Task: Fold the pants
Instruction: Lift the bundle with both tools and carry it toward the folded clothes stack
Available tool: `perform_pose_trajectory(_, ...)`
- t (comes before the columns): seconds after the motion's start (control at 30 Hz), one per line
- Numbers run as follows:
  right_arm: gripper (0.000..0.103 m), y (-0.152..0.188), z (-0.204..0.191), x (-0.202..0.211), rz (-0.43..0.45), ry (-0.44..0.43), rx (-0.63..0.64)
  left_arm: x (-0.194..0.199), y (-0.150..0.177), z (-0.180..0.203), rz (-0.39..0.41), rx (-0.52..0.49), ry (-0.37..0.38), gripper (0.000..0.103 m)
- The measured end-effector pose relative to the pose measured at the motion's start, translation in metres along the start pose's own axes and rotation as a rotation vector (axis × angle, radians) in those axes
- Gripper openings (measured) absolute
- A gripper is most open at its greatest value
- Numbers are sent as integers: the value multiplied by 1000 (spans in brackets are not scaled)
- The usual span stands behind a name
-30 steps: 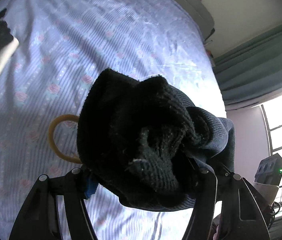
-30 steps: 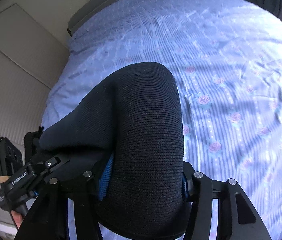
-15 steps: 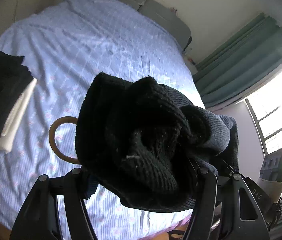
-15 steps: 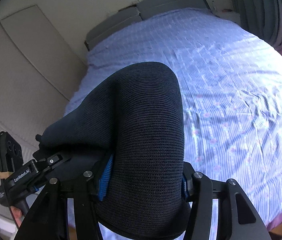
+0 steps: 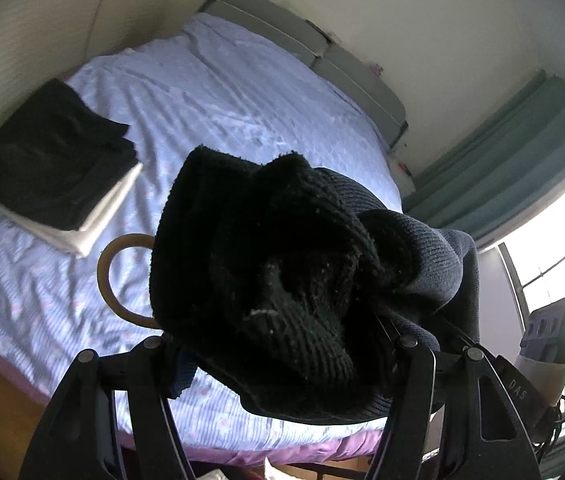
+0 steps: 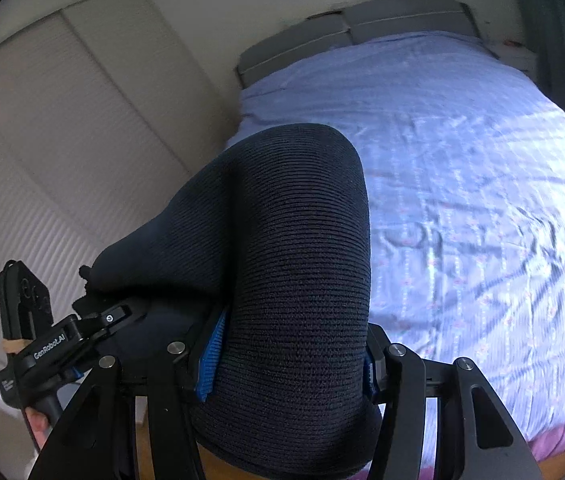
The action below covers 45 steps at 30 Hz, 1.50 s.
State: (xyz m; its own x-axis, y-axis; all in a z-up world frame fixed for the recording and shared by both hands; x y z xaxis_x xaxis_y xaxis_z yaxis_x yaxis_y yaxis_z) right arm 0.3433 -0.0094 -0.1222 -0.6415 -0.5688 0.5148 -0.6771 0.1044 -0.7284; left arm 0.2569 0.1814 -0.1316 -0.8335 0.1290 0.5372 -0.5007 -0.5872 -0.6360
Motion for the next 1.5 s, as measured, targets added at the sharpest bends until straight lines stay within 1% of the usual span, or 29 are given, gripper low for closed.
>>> perform_pose_trajectory(0.1, 54, 3, -18, 2, -27, -49, 30, 23, -6, -14, 22, 22, -34, 65)
perform_pose_trajectory(0.2, 54, 8, -36, -1, -53, -92, 49, 37, -13, -32, 45, 33, -72, 65)
perform_pose_trajectory(0.33, 54, 16, -66, -21, -88, -144, 57, 54, -30, -67, 84, 45, -116, 65)
perform_pose_trajectory(0.43, 54, 25, -93, -42, -110, -167, 72, 61, -44, -99, 93, 69, -127, 65)
perform_pose_trajectory(0.57, 54, 35, -131, -72, -117, -169, 93, 63, -74, -148, 72, 86, -126, 65)
perform_pose_trajectory(0.77, 54, 61, -187, -118, -154, -148, 20, 58, -128, -227, 8, 34, -116, 65)
perform_pose_trajectory(0.9, 54, 84, -236, -158, -174, -126, -17, 44, -155, -275, -47, 18, -107, 65)
perform_pose_trajectory(1.0, 54, 98, -260, -186, -202, -114, -25, 29, -179, -308, -82, -5, -94, 65)
perform_pose_trajectory(1.07, 54, 102, -274, -204, -216, -105, -23, 19, -193, -322, -94, -26, -82, 65)
perform_pose_trajectory(1.2, 54, 92, -291, -234, -213, -96, 14, -10, -220, -347, -106, -45, -53, 65)
perform_pose_trajectory(1.27, 54, 87, -298, -258, -204, -91, 28, -28, -233, -359, -113, -48, -45, 65)
perform_pose_trajectory(1.37, 54, 81, -304, -293, -199, -77, 36, -57, -248, -375, -131, -72, -52, 66)
perform_pose_trajectory(1.47, 54, 76, -306, -333, -193, -54, 51, -89, -260, -391, -151, -147, -96, 65)
perform_pose_trajectory(1.5, 54, 77, -307, -340, -198, -45, 61, -100, -261, -396, -157, -164, -107, 65)
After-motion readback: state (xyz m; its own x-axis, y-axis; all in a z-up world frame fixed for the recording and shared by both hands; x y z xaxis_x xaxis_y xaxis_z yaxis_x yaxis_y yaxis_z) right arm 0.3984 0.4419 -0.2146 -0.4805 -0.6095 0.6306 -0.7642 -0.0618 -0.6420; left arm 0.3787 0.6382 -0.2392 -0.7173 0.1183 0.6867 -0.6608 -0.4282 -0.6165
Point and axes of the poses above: each gripper's, at about its wrist camera, not at the fingertips, and x roughly against the way its jaws point, z to its right, y to its underside, the point moved 9 cm from there along -x, roughly the way its jaws point, and after that the axes turned 15 degrees about z, right-handed, at the moved point
